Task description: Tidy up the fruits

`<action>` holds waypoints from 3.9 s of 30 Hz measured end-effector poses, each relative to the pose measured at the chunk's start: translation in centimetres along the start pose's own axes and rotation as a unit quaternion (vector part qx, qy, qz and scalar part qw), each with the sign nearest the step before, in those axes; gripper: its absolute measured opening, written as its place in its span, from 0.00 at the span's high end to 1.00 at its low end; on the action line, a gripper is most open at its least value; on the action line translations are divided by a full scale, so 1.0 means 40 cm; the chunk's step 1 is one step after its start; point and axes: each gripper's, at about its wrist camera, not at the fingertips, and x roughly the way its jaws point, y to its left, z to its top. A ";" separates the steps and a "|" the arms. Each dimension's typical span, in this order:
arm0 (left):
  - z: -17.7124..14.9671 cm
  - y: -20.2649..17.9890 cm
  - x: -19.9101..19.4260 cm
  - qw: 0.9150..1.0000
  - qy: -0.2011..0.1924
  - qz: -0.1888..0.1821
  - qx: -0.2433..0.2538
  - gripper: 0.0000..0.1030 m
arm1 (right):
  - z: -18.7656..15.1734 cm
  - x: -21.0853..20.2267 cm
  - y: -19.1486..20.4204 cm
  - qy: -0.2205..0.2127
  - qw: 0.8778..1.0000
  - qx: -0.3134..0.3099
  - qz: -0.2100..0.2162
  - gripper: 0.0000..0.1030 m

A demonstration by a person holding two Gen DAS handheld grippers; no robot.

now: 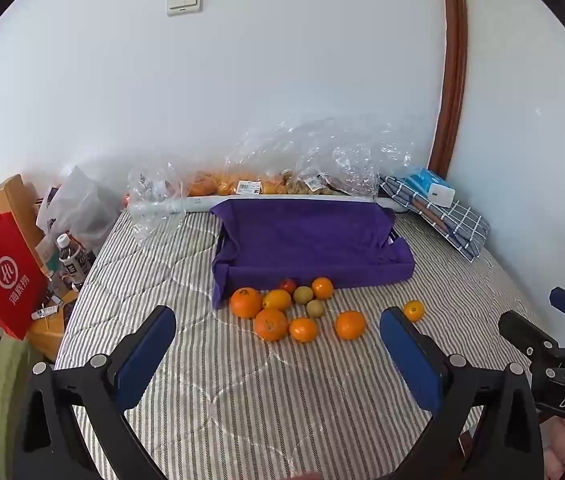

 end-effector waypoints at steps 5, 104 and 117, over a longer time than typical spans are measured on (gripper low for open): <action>0.004 0.008 0.000 1.000 0.004 0.005 -0.010 0.00 | 0.003 -0.009 -0.011 0.005 1.000 -0.001 -0.001 0.00; 0.036 0.071 0.065 0.999 -0.003 0.016 -0.045 0.00 | 0.027 0.057 -0.014 0.004 1.000 0.011 -0.003 0.00; -0.003 0.175 0.257 0.997 0.053 0.022 -0.058 0.01 | -0.018 0.314 -0.081 0.071 0.996 0.043 0.018 0.19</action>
